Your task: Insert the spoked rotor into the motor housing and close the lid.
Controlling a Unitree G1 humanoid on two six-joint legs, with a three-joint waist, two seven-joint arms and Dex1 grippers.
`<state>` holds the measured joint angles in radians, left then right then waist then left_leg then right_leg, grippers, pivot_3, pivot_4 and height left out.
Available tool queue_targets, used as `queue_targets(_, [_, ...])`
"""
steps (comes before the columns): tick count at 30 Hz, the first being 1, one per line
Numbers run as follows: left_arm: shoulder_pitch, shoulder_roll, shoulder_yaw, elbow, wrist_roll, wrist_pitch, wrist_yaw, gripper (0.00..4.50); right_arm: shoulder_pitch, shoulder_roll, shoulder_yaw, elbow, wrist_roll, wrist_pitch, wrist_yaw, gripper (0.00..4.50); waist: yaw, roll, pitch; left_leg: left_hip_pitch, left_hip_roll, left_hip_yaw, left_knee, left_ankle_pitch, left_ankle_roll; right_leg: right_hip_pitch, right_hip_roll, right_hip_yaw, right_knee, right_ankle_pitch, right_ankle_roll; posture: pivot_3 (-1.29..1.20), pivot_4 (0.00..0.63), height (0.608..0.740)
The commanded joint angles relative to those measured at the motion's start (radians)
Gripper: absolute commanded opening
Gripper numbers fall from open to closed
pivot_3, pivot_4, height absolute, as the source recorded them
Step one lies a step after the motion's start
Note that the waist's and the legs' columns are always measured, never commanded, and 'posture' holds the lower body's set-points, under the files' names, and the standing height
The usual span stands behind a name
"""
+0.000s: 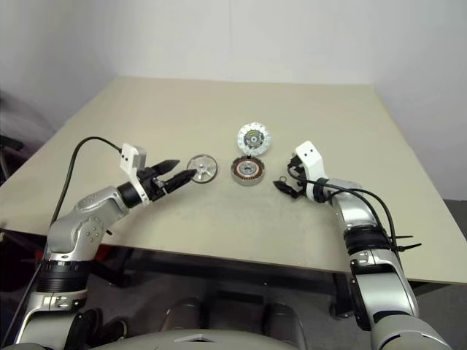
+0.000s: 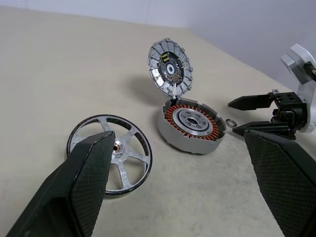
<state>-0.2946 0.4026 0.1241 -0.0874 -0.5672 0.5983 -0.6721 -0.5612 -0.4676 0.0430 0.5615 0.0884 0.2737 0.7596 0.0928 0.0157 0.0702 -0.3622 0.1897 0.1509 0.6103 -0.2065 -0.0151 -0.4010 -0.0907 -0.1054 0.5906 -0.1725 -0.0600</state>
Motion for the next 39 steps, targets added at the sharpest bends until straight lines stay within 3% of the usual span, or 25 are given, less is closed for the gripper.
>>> queue_targets(1, [-0.010, 0.012, 0.019, -0.030, -0.002, -0.019, 0.000, 4.43, -0.014, -0.002, -0.010, 0.008, -0.003, -0.017, -0.009, 4.46, 0.000, 0.000, 0.000, 0.000, 0.000, 0.000, 0.000, 0.000, 0.000, 0.000, 0.000, 0.000, 0.000, 0.000, 0.000, 0.00, 0.000, 0.740])
queue_targets(11, [-0.013, 0.011, 0.018, -0.026, -0.001, -0.024, 0.003, 4.43, -0.016, 0.001, -0.012, 0.029, -0.006, -0.029, -0.014, 4.46, 0.000, 0.000, 0.000, 0.000, 0.000, 0.000, 0.000, 0.000, 0.000, 0.000, 0.000, 0.000, 0.000, 0.000, 0.000, 0.00, 0.000, 0.740])
queue_targets(14, [-0.013, 0.013, 0.020, -0.025, 0.000, -0.026, 0.004, 4.43, -0.010, 0.000, -0.009, 0.022, -0.006, -0.030, -0.011, 3.90, 0.000, 0.000, 0.000, 0.000, 0.000, 0.000, 0.000, 0.000, 0.000, 0.000, 0.000, 0.000, 0.000, 0.000, 0.000, 0.00, 0.000, 0.740])
queue_targets(21, [-0.023, 0.017, 0.026, -0.022, -0.002, -0.028, 0.008, 4.43, -0.009, -0.003, -0.005, 0.024, -0.014, -0.040, -0.010, 1.48, 0.000, 0.000, 0.000, 0.000, 0.000, 0.000, 0.000, 0.000, 0.000, 0.000, 0.000, 0.000, 0.000, 0.000, 0.000, 0.00, 0.000, 0.740])
queue_targets(25, [-0.026, 0.021, 0.030, -0.022, -0.003, -0.030, 0.008, 4.43, -0.013, -0.001, -0.010, 0.027, -0.014, -0.032, -0.016, 1.48, 0.000, 0.000, 0.000, 0.000, 0.000, 0.000, 0.000, 0.000, 0.000, 0.000, 0.000, 0.000, 0.000, 0.000, 0.000, 0.00, 0.000, 0.740])
queue_targets(29, [-0.027, 0.020, 0.031, -0.020, 0.000, -0.032, 0.010, 4.43, -0.015, 0.000, -0.014, 0.024, -0.012, -0.025, -0.022, 0.68, 0.000, 0.000, 0.000, 0.000, 0.000, 0.000, 0.000, 0.000, 0.000, 0.000, 0.000, 0.000, 0.000, 0.000, 0.000, 0.00, 0.000, 0.740])
queue_targets(39, [-0.034, 0.022, 0.031, -0.013, 0.002, -0.035, 0.012, 4.43, -0.041, 0.035, -0.046, -0.087, 0.067, 0.034, 0.006, 0.66, -0.001, 0.000, 0.000, 0.000, 0.000, 0.000, 0.000, 0.000, 0.000, 0.000, 0.000, 0.000, 0.000, 0.000, 0.000, 0.00, 0.000, 0.740])
